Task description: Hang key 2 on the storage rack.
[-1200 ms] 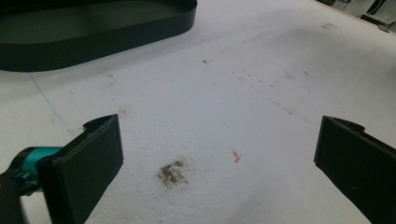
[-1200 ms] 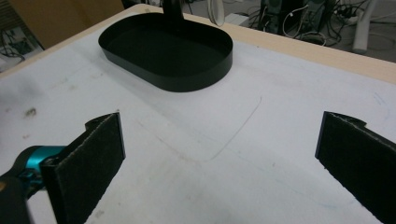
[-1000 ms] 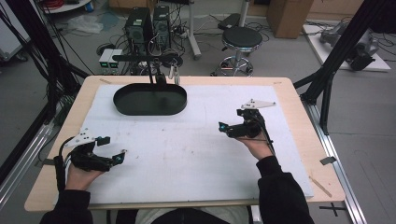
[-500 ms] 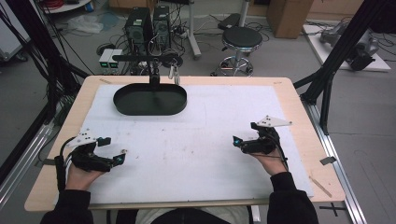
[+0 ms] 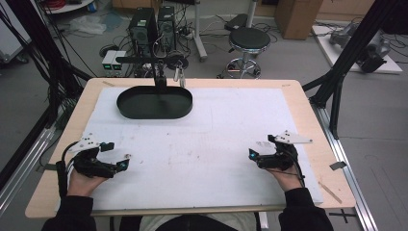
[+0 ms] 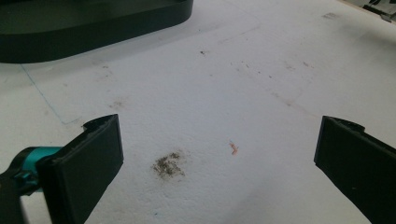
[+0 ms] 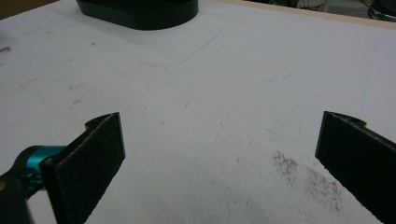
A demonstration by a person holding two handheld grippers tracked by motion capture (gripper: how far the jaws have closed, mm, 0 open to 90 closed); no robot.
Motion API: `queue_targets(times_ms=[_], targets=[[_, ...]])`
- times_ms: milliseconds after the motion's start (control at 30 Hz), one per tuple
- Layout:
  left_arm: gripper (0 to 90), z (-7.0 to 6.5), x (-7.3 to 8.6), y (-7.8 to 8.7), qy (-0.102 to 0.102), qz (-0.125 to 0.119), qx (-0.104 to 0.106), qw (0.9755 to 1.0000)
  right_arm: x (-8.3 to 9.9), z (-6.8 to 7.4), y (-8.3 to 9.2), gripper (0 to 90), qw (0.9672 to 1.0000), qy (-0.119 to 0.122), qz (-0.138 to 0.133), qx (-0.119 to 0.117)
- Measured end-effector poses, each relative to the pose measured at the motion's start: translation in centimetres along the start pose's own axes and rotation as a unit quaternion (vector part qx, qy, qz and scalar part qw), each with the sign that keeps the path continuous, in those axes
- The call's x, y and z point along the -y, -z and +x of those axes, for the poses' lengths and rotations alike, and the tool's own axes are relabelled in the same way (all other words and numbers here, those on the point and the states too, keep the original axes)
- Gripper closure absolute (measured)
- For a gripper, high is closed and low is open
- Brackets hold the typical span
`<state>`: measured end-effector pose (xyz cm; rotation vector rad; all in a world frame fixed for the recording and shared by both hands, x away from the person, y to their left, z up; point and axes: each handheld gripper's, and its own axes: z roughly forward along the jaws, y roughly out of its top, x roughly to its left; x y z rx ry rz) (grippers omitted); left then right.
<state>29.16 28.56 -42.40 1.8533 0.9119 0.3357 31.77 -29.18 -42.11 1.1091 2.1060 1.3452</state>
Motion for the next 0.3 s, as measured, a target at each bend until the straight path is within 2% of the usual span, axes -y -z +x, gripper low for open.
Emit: queue_targets(times_ms=[200, 300], targets=[[1.7, -0.1, 0.0, -0.1, 0.001, 0.004, 0.0, 1.0, 1.6, -0.4, 1.5, 0.7, 0.9998, -0.004, -0.005, 0.016], [1.7, -0.1, 0.0, -0.3, -0.003, 0.007, 0.002, 1.0, 2.0, -0.6, 1.9, 0.7, 0.9996, -0.014, -0.009, 0.024]])
